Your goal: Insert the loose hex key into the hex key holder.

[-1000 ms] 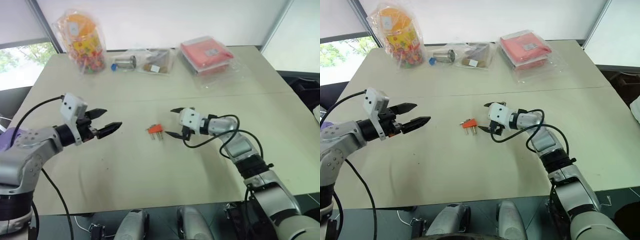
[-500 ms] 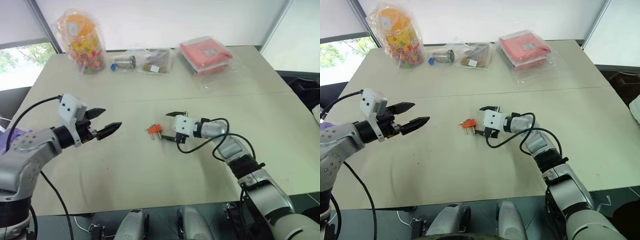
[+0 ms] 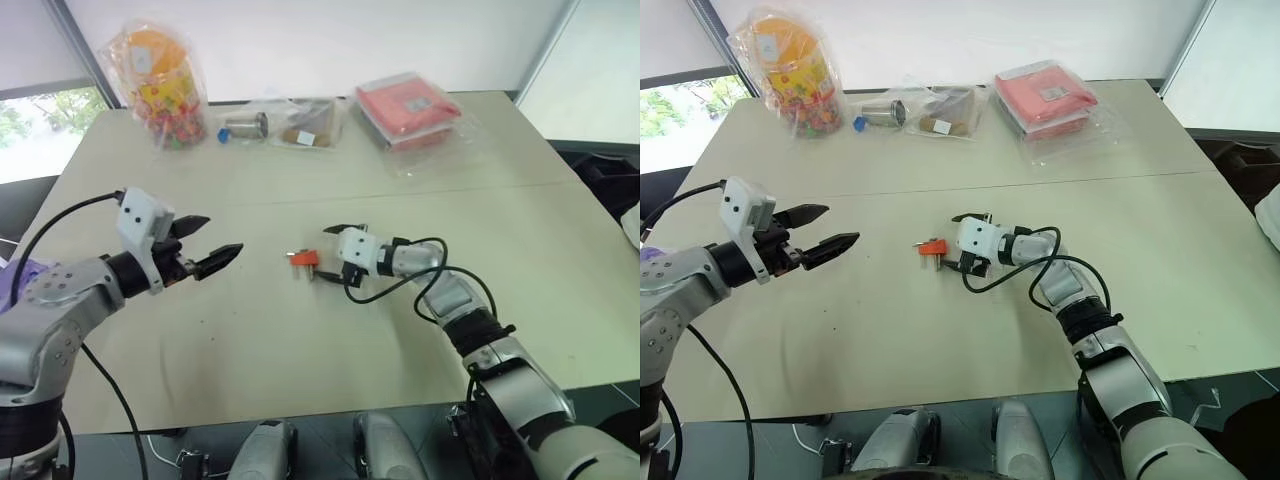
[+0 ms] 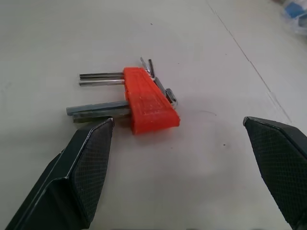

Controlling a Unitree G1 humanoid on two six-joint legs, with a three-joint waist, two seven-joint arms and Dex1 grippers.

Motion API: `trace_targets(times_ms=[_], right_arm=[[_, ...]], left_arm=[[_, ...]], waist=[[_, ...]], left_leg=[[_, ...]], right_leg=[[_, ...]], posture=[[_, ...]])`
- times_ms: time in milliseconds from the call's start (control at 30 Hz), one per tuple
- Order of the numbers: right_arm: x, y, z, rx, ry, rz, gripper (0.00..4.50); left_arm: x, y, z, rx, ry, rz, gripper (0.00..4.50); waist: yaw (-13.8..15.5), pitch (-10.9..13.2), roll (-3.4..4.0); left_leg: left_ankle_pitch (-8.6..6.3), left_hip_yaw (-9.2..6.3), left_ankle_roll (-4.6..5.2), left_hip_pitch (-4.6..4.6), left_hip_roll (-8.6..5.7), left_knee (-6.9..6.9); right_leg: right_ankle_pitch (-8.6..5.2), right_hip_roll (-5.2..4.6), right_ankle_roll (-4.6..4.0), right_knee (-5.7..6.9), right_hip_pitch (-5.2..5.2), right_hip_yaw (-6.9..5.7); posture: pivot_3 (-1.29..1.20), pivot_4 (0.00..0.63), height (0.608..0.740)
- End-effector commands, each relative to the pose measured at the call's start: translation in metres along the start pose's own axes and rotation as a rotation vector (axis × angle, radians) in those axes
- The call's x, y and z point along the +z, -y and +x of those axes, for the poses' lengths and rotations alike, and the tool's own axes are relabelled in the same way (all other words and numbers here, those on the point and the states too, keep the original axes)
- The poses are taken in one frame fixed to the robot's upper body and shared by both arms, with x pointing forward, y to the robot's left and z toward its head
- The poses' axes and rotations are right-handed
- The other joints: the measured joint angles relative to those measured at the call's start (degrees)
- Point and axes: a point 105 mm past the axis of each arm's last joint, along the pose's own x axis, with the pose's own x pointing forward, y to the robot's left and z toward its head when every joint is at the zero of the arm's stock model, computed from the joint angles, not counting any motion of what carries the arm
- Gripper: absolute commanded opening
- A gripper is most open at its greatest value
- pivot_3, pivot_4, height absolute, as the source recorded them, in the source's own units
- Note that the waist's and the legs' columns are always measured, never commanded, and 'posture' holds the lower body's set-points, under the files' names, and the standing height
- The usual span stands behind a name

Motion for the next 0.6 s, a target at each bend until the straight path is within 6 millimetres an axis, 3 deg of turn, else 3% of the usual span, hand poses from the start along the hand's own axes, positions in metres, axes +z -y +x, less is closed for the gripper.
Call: trace_targets(times_ms=[33,233,600], right_arm=[[0.001,-0.01,0.008,0.088,-0.014,0.059,4.5],[-0.008,-0.014,0.008,0.203,-0.096,0.16,4.5],[-0.015,-0.002,0.015,0.2,-0.142,0.216,4.5]], left_arm=[[0.012,0.001,-0.005,0.014,0.047,0.039,4.33],[0.011,0.002,-0.003,0.026,0.053,0.038,4.33],[0.009,0.003,-0.006,0.054,0.063,0.038,4.33]], waist=[[0.0,0.0,0.0],[0.1,0.0,0.01],[0.0,0.0,0.01]], left_leg=[[0.0,0.0,0.0,0.0,0.0,0.0],[-0.01,0.0,0.0,0.08,0.0,-0.03],[0.0,0.0,-0.01,0.15,0.01,-0.03]], right_leg=[[0.0,0.0,0.0,0.0,0.01,0.0],[0.0,-0.01,0.0,-0.01,0.08,0.0],[0.0,0.0,0.0,0.0,0.13,0.0]], posture=[[0.0,0.15,0.74],[0.0,0.15,0.74],[0.0,0.15,0.74]])
